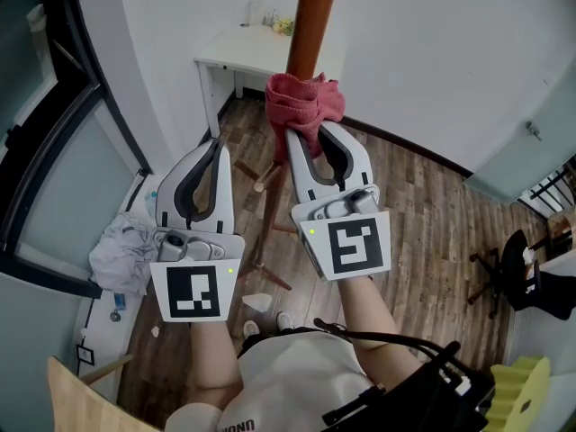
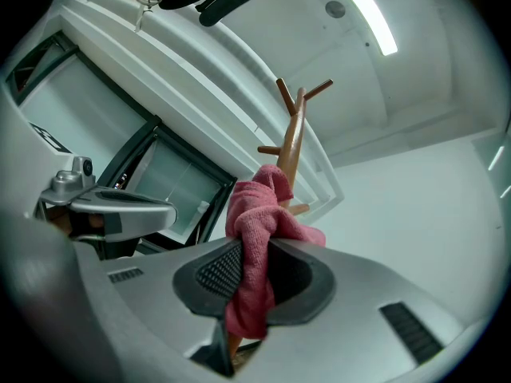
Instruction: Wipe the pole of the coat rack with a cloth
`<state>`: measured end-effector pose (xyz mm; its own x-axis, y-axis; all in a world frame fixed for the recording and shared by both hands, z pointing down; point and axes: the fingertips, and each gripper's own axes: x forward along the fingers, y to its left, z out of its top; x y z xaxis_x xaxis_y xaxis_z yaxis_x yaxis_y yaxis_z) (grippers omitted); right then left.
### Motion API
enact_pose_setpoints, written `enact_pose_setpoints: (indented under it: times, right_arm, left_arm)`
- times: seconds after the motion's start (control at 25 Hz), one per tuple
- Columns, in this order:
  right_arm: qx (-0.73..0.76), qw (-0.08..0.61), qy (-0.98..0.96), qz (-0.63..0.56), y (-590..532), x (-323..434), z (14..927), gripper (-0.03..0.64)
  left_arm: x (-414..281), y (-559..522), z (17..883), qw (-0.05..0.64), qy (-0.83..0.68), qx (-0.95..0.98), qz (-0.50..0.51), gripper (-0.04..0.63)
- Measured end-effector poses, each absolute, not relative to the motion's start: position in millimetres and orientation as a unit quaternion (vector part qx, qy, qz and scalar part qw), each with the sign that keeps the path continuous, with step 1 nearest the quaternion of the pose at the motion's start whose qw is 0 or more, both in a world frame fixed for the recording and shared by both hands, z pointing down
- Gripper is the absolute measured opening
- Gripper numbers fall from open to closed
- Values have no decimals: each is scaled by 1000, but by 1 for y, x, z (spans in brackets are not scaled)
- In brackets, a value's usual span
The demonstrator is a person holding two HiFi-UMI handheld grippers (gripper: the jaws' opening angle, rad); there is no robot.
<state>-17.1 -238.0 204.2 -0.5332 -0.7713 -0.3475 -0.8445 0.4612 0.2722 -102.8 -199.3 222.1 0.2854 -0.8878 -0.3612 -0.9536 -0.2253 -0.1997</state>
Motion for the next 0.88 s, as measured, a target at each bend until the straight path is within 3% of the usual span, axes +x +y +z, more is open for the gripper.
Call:
enact_pose_setpoints:
  times: [0.88]
  right_arm:
    - [-478,45,852,210,-242,-21,236,81]
  left_arm:
    - [-105,-199,229,184,593,-779,84,12]
